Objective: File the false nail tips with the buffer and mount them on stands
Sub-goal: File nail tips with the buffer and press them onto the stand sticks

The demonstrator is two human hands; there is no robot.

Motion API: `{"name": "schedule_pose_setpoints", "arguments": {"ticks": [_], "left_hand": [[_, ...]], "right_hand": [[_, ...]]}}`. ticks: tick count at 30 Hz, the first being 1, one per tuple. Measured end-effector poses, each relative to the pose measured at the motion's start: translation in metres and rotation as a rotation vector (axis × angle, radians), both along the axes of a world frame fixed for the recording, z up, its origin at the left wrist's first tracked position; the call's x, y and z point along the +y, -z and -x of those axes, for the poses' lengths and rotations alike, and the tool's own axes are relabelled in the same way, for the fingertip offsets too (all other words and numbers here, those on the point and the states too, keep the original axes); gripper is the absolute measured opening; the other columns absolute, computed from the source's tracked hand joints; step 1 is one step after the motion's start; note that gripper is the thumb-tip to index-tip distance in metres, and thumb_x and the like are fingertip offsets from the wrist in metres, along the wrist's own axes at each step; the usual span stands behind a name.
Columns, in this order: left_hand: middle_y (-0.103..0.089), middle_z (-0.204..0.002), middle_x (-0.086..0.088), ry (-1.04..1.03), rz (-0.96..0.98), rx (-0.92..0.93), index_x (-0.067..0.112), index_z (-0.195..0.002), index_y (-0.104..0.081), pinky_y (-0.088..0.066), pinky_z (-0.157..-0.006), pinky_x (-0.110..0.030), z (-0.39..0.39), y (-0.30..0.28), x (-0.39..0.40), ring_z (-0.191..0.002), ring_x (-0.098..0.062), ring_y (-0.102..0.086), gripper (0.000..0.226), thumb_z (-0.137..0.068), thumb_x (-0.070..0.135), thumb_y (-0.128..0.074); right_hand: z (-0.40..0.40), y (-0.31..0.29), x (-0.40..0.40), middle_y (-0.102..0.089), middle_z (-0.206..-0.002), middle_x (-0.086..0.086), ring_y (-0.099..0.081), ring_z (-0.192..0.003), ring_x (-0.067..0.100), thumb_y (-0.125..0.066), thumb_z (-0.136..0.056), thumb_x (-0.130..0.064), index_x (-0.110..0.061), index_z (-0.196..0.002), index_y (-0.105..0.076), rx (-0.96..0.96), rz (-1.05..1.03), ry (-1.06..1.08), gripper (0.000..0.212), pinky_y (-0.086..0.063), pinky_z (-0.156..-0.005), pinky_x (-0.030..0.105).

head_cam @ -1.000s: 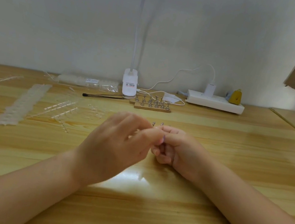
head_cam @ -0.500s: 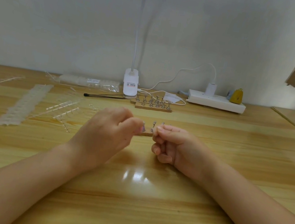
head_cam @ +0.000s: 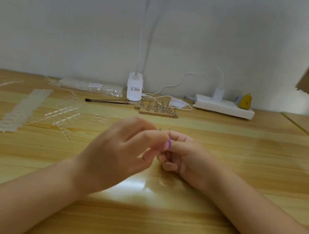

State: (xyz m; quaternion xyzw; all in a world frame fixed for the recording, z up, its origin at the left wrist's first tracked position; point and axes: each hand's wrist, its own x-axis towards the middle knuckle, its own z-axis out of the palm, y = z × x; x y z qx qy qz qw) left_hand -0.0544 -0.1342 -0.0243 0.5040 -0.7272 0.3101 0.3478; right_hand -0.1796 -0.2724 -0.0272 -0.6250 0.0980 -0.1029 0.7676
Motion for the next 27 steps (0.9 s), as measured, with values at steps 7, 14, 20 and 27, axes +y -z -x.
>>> {"name": "schedule_pose_setpoints", "arguments": {"ticks": [7, 14, 20, 27], "left_hand": [[-0.066, -0.092, -0.009, -0.058, -0.047, 0.033, 0.013, -0.111, -0.055, -0.054, -0.068, -0.040, -0.017, 0.001, 0.004, -0.081, -0.024, -0.065, 0.024, -0.088, 0.006, -0.062], [-0.064, -0.091, -0.011, -0.138, -0.123, 0.064, 0.007, -0.108, -0.064, -0.054, -0.064, -0.041, -0.024, 0.004, 0.001, -0.076, -0.025, -0.064, 0.024, -0.084, 0.000, -0.065], [-0.060, -0.101, -0.004, 0.068, -0.086, 0.218, 0.012, -0.115, -0.057, -0.049, -0.082, -0.020, -0.011, 0.005, -0.004, -0.090, -0.009, -0.058, 0.028, -0.088, 0.006, -0.063], [-0.063, -0.102, -0.002, -0.005, -0.155, 0.367, 0.011, -0.116, -0.058, -0.051, -0.084, -0.025, -0.020, 0.009, -0.002, -0.090, -0.010, -0.063, 0.023, -0.093, 0.013, -0.058]], "right_hand": [[0.000, 0.000, -0.001, -0.054, -0.068, -0.005, -0.049, -0.055, 0.009, -0.059, -0.081, -0.018, -0.013, -0.084, -0.058, -0.009, -0.030, 0.049, 0.006, -0.031, -0.043, 0.016], [0.000, -0.001, 0.000, -0.050, -0.068, -0.003, -0.049, -0.056, 0.009, -0.059, -0.080, -0.019, -0.012, -0.084, -0.061, 0.001, -0.014, 0.007, 0.008, -0.032, -0.042, 0.016], [0.001, 0.001, 0.000, -0.051, -0.072, -0.004, -0.050, -0.058, 0.009, -0.062, -0.085, -0.020, -0.012, -0.092, -0.058, 0.000, 0.013, 0.000, 0.011, -0.033, -0.044, 0.016], [0.001, 0.000, 0.002, -0.054, -0.069, -0.008, -0.049, -0.057, 0.009, -0.055, -0.086, -0.022, -0.015, -0.089, -0.055, -0.015, 0.022, 0.011, 0.008, -0.030, -0.044, 0.017]]}}
